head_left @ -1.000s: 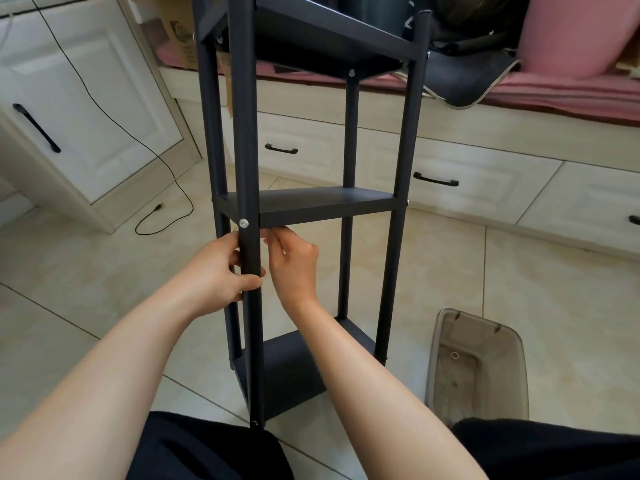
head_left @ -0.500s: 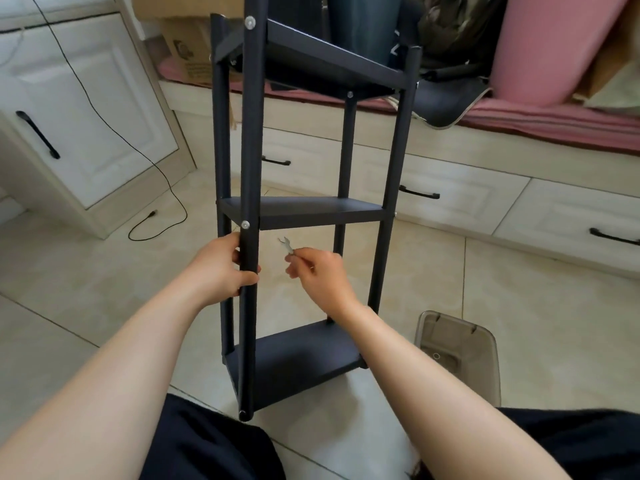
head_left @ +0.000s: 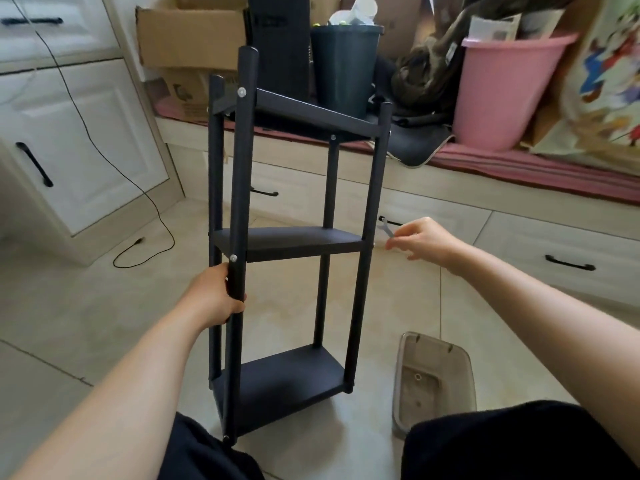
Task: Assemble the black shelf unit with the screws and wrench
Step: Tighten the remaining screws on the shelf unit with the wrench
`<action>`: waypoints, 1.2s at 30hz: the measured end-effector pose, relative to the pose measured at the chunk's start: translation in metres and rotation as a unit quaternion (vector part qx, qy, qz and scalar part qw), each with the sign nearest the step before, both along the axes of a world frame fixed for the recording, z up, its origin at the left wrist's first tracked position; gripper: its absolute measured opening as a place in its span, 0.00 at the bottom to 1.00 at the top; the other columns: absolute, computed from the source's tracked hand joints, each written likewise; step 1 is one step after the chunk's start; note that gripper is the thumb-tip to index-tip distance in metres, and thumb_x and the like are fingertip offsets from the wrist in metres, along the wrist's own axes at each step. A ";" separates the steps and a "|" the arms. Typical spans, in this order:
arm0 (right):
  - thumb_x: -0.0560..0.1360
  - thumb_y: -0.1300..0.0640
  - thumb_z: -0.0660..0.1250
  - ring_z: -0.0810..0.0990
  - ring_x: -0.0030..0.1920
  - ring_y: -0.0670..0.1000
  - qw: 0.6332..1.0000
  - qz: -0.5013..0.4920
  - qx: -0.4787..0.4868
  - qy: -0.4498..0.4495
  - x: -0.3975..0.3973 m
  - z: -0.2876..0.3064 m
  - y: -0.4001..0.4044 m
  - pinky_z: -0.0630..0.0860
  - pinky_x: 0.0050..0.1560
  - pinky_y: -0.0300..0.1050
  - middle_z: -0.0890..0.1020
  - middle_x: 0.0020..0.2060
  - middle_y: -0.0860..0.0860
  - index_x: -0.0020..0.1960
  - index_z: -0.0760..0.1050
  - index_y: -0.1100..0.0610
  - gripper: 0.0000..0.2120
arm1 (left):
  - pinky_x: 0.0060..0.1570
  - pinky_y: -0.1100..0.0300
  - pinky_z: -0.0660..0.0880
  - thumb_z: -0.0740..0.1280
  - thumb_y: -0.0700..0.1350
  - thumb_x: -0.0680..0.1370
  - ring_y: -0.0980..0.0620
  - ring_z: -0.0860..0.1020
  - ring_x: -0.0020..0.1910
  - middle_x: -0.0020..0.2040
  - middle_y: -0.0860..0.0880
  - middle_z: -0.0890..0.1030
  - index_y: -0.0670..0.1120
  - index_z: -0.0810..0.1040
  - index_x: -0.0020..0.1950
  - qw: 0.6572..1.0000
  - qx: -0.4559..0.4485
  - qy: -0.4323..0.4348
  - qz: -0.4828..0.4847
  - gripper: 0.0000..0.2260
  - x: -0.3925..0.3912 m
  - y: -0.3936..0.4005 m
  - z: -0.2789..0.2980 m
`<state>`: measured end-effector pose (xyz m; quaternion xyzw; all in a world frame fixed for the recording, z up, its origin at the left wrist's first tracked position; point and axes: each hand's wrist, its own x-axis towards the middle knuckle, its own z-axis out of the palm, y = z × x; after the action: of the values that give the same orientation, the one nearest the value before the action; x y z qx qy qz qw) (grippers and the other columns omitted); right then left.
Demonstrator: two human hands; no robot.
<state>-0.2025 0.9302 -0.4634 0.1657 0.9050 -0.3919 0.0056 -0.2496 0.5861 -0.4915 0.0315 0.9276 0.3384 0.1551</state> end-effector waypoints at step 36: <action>0.73 0.56 0.75 0.79 0.55 0.49 0.933 -0.111 -0.250 0.234 -0.002 0.018 -0.036 0.76 0.57 0.45 0.79 0.55 0.53 0.38 0.85 0.49 0.06 | 0.54 0.45 0.81 0.79 0.31 0.67 0.38 0.81 0.53 0.54 0.38 0.81 0.36 0.77 0.58 0.999 -0.041 0.002 0.032 0.22 -0.023 0.002 -0.024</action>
<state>-0.2042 0.8940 -0.4450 0.1621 0.7295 -0.6309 -0.2088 -0.2725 0.5881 -0.5154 -0.0036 0.9415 0.3051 0.1431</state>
